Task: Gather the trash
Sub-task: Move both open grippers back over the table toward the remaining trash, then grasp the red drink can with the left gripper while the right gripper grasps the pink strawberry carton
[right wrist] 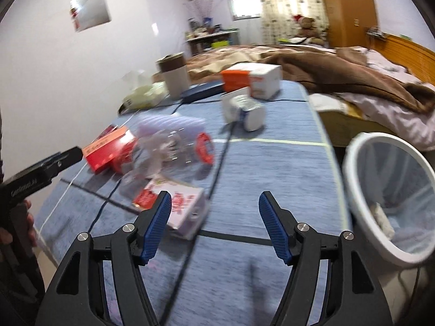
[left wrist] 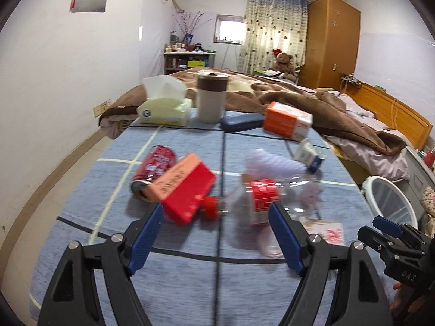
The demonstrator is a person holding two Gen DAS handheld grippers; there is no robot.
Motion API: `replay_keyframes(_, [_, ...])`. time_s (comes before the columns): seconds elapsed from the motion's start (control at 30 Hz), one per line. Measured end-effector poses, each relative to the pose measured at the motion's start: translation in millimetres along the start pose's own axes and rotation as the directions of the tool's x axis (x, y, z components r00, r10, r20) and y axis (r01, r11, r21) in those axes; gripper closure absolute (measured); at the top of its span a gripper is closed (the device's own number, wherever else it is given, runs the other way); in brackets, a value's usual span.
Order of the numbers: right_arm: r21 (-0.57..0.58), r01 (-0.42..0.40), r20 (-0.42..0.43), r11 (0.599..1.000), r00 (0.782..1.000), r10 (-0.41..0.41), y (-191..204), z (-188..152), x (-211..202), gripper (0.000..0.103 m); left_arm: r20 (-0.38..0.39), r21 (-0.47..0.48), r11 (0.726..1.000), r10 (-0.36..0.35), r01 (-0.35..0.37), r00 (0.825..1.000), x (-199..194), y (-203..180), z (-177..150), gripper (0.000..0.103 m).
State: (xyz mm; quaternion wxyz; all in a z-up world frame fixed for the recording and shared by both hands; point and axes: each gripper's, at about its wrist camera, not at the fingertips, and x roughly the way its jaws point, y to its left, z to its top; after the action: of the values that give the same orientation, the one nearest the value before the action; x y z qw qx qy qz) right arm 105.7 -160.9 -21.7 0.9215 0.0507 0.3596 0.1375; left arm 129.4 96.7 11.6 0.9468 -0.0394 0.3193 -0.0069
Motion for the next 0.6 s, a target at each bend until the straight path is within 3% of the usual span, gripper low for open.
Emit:
replay_keyframes(0.17, [-0.076,-0.063,-0.04,0.995,0.997,0.06,18,5,18,0.034,-0.011,-0.033,0.999,0.031,-0.031,0.999,8,30,4,0.022])
replay_keyframes(0.3, [-0.209,-0.044,-0.061,0.977,0.998,0.032,36,10,30,0.034,-0.03,-0.038,0.998,0.045,-0.046,0.999,18,47,10,0.022])
replay_keyframes(0.37, [-0.253,-0.082,-0.075,0.964,0.995,0.065,40,12,34,0.034,-0.023,-0.031,0.998,0.058,-0.058,0.998,22,55,15,0.022])
replay_keyframes(0.5, [-0.285,-0.165,-0.139,0.944,0.982,0.129,44,12,43,0.034,-0.04,-0.06,0.997,0.053,-0.055,0.998,36,75,26,0.022])
replay_keyframes(0.6, [-0.29,-0.178,-0.157,0.94,0.978,0.137,43,9,44,0.033,-0.061,-0.078,0.996,0.034,-0.039,0.998,48,84,34,0.022])
